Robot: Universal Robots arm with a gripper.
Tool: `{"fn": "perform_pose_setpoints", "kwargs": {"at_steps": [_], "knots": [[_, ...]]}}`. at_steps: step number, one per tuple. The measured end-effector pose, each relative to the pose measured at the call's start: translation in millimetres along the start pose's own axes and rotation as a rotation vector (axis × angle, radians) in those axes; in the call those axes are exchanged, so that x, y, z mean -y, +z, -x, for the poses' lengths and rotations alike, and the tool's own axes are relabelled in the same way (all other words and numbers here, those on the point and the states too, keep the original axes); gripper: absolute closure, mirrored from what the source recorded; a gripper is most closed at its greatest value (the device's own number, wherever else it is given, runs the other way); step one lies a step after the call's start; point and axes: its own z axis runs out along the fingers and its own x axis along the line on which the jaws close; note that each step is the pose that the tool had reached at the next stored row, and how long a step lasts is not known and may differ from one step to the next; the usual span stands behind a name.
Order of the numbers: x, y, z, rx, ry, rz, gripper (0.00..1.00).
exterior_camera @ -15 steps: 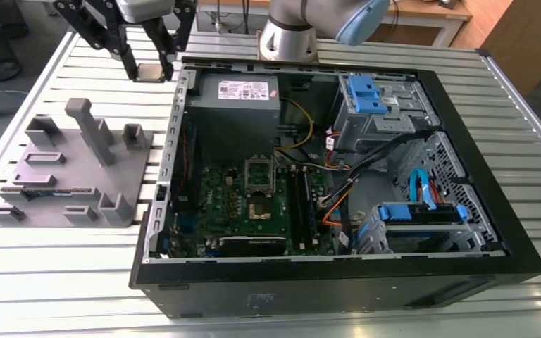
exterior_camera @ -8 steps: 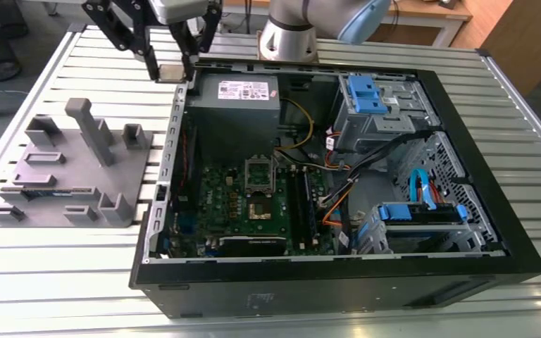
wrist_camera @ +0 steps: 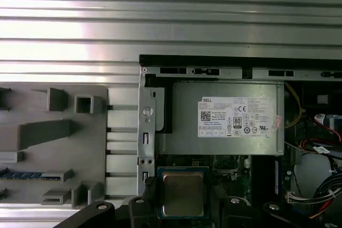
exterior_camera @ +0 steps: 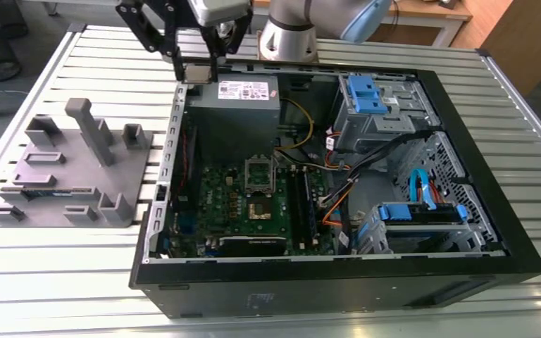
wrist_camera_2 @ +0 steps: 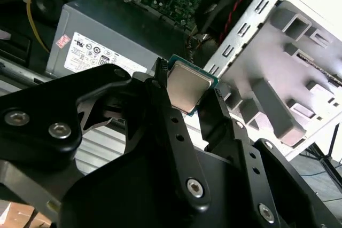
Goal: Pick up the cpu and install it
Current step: 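Pick up the cpu and move it towards the insertion slot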
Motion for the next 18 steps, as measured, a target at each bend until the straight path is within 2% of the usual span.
{"fn": "perform_pose_setpoints", "kwargs": {"at_steps": [18], "knots": [[-0.5, 2.9, 77.7, -0.0008, 0.000, 0.0000, 0.53]]}}
